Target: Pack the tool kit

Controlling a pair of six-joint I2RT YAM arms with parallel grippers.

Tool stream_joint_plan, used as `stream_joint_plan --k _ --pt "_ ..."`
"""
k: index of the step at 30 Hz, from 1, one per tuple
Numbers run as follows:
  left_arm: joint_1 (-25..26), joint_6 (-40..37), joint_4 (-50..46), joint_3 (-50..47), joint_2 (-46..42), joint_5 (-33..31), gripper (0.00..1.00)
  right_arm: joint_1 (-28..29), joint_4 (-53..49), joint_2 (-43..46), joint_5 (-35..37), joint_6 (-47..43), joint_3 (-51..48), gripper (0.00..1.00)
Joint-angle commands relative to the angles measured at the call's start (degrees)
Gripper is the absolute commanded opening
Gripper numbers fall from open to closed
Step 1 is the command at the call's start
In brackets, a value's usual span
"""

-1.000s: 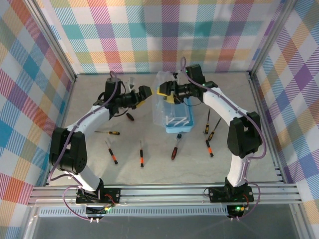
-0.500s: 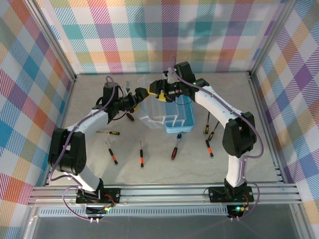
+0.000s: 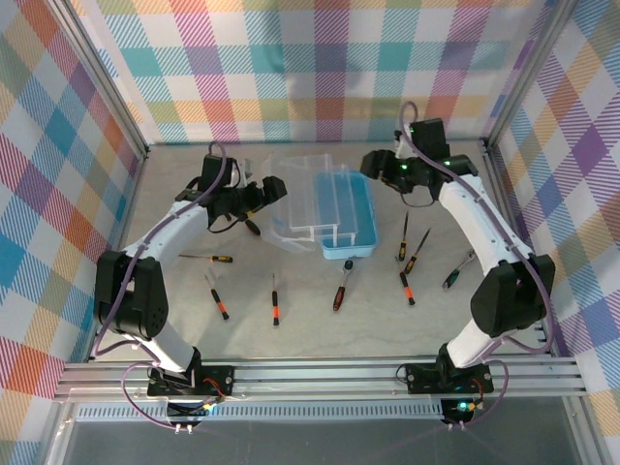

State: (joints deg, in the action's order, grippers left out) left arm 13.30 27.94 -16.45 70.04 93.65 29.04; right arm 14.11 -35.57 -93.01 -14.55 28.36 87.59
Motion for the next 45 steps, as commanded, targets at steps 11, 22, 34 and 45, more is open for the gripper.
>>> stream_joint_plan --k 11,22,34,45 --pt "-0.53 -5.15 0.01 1.71 7.3 0.25 1.0 0.83 -2.13 -13.6 9.59 -6.63 -5.72 0.6" --pt "-0.64 -5.71 0.01 12.81 19.41 2.43 1.0 0.03 0.15 -19.12 12.55 -4.85 -5.51 0.42" --pt "-2.16 -3.86 0.01 7.35 11.01 2.14 1.0 -1.21 -0.24 -22.84 10.58 -6.36 -1.79 0.38" --pt "-1.97 1.45 -3.17 1.58 -12.51 -3.13 1.0 -1.28 -7.29 -21.62 12.25 -5.7 7.82 0.5"
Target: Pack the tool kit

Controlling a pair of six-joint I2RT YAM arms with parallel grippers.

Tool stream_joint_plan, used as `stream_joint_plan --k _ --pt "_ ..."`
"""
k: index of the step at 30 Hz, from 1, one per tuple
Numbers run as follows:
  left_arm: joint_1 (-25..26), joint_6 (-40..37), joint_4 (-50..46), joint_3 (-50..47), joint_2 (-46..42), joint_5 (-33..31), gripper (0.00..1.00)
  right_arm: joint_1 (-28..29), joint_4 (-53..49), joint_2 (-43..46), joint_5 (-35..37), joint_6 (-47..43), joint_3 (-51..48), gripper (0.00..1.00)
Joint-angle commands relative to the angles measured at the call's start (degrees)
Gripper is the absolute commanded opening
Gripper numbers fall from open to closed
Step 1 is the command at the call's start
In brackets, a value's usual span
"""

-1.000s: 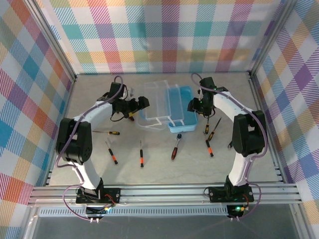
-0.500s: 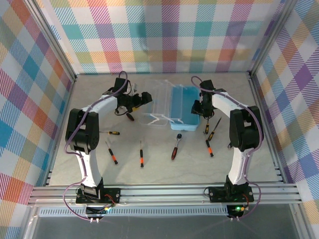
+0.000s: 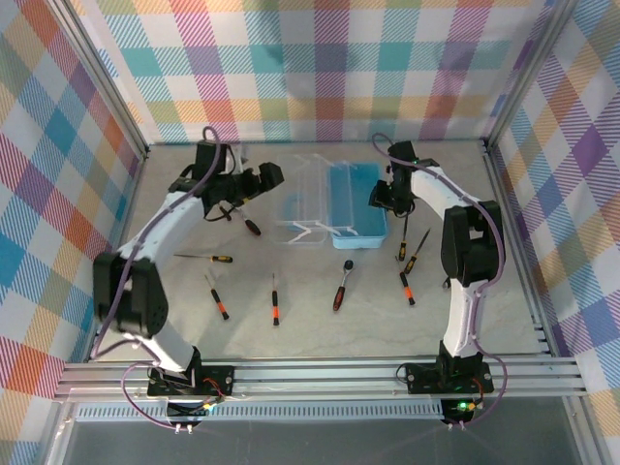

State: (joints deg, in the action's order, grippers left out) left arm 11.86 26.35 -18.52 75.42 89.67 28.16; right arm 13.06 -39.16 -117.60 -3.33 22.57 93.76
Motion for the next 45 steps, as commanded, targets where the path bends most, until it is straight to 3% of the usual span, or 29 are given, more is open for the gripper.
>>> stream_joint_plan --k 1,7,10,14,19,24,29,39,45 --pt "-0.52 2.34 -2.83 -4.96 -11.96 -3.61 1.0 -0.23 -4.27 4.43 2.09 0.76 1.37 0.54" --pt "-0.43 1.07 -11.39 -16.89 -36.32 -14.62 1.0 0.4 -7.09 15.38 4.48 6.74 -3.3 0.65" --pt "-0.43 -0.12 -15.29 -22.18 -46.95 -15.77 1.0 3.76 -6.46 23.43 8.0 11.1 -12.43 0.68" --pt "-0.44 -2.25 -24.17 -24.36 -55.88 -22.71 1.0 10.62 -6.89 33.94 15.34 16.21 -26.68 0.68" --pt "-0.43 -2.83 -29.34 -25.42 -55.93 -27.24 1.0 17.92 -8.85 37.54 18.5 20.91 -34.51 0.62" --pt "-0.43 -1.85 -29.64 -25.98 -52.52 -21.31 1.0 25.75 -6.24 35.01 17.72 27.64 -34.62 0.56" --pt "-0.43 -2.6 -30.4 -26.82 -51.66 -23.77 1.0 31.01 -2.19 29.11 16.34 34.2 -33.35 0.51" --pt "-0.43 1.11 -33.96 -25.79 -53.24 -20.66 1.0 35.78 1.67 20.79 13.81 37.65 -31.79 0.44" --pt "-0.34 5.68 -31.48 -31.06 -57.56 -20.53 1.0 36.98 5.05 16.44 11.06 37.37 -31.16 0.42"
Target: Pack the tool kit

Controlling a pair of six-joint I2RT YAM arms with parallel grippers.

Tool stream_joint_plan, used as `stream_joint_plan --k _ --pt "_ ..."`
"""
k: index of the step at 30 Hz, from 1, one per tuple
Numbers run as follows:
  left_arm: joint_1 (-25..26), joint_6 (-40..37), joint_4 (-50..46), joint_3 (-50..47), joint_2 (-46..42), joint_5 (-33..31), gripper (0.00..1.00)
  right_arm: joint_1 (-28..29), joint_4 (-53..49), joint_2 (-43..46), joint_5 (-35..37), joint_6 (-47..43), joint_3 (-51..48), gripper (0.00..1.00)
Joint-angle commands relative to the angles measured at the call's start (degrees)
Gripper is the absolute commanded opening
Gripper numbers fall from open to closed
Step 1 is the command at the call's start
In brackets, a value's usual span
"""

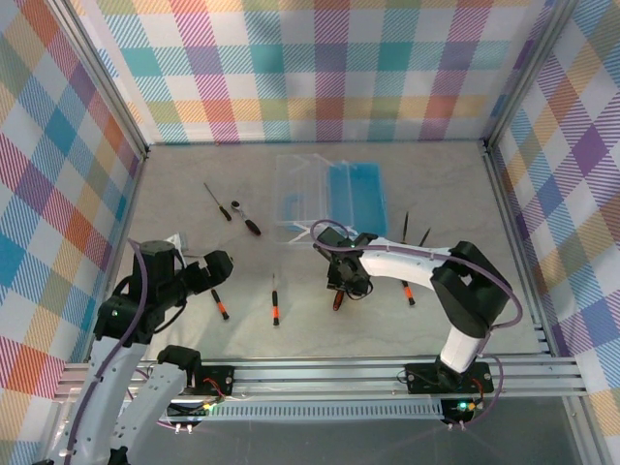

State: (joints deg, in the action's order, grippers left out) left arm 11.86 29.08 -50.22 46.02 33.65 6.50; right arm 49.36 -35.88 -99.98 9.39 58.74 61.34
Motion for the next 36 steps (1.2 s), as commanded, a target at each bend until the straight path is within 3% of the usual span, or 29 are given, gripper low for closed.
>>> stream_joint_plan --k 1,5,10,16,21,31,36 --pt "-0.34 2.61 0.32 -1.44 -1.69 1.11 1.0 0.86 1.61 -1.5 -1.12 1.22 1.35 0.42" --pt "-0.34 2.16 -2.23 -0.33 -1.96 -2.45 1.0 1.04 0.79 -2.84 -0.34 3.17 0.3 0.39" --pt "-0.34 2.89 -0.95 0.48 -1.88 -0.9 1.0 1.17 2.48 -1.59 0.36 4.13 -3.56 0.33" --pt "-0.39 3.61 0.24 -1.69 -0.66 -1.9 1.0 1.09 1.77 -1.61 3.47 -4.75 -4.4 0.27" --pt "-0.34 3.53 0.19 -1.88 -0.56 -1.95 1.0 0.9 3.53 2.71 3.21 -6.65 -9.33 0.24" --pt "-0.34 3.11 2.18 -3.05 -1.83 -3.14 1.0 0.91 3.58 8.36 3.12 -10.38 -13.0 0.25" --pt "-0.34 2.44 2.73 -3.11 -2.01 -1.97 1.0 0.82 2.42 7.66 2.18 -13.3 -12.7 0.3"
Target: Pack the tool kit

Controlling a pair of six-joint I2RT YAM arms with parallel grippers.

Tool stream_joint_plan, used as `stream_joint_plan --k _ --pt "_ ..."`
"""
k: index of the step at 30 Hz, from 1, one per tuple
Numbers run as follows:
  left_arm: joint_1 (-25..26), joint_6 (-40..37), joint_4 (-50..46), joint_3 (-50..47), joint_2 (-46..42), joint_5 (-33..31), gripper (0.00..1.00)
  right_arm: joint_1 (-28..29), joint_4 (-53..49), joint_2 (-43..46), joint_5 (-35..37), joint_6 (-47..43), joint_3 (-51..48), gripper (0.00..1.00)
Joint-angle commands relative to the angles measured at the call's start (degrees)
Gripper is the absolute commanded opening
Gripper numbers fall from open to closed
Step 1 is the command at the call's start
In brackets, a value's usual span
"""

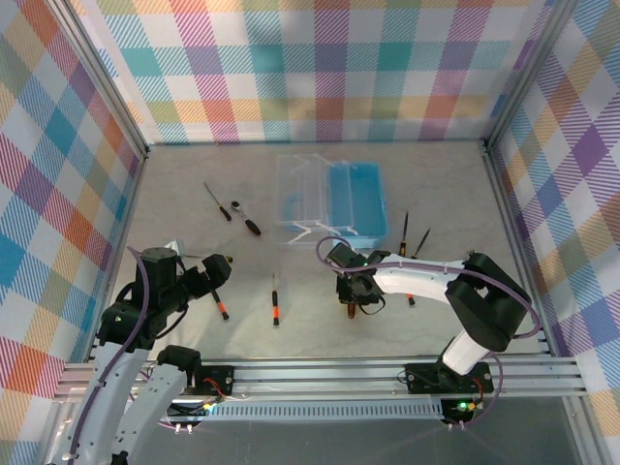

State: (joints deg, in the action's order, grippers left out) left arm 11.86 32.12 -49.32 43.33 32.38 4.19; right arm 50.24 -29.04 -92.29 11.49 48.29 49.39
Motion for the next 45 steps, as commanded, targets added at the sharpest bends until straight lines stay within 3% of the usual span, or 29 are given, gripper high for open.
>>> stream_joint_plan --k 1,8,12,14,19,22,45 --pt "-0.34 -0.57 1.8 -0.46 -0.78 0.38 1.0 -0.05 -4.53 -0.53 -0.41 -3.04 -0.88 0.32" --pt "-0.34 -0.6 1.44 -0.27 -1.01 -0.3 1.0 -0.01 -4.69 -2.7 -1.82 -3.39 -1.17 0.47" --pt "-0.34 -0.65 1.01 0.09 -1.17 -0.4 1.0 0.01 -3.78 -3.15 -3.19 -4.02 -1.07 0.5" --pt "-0.34 -0.57 1.35 -0.17 -1.34 -0.25 1.0 -0.05 -3.58 -3.1 -3.57 -4.09 -1.2 0.47" --pt "-0.37 -0.59 1.17 -0.04 -1.1 -0.24 1.0 -0.01 -3.36 -3.84 -3.66 -4.79 -1.12 0.22" --pt "-0.34 -0.57 1.05 0.09 -0.63 0.47 1.0 -0.05 -3.47 -3.06 -3.44 -4.59 -1.42 0.14" --pt "-0.34 -0.96 1.17 0.09 -0.3 0.13 1.0 -0.05 -8.71 7.48 1.84 -6.82 2.23 0.1"
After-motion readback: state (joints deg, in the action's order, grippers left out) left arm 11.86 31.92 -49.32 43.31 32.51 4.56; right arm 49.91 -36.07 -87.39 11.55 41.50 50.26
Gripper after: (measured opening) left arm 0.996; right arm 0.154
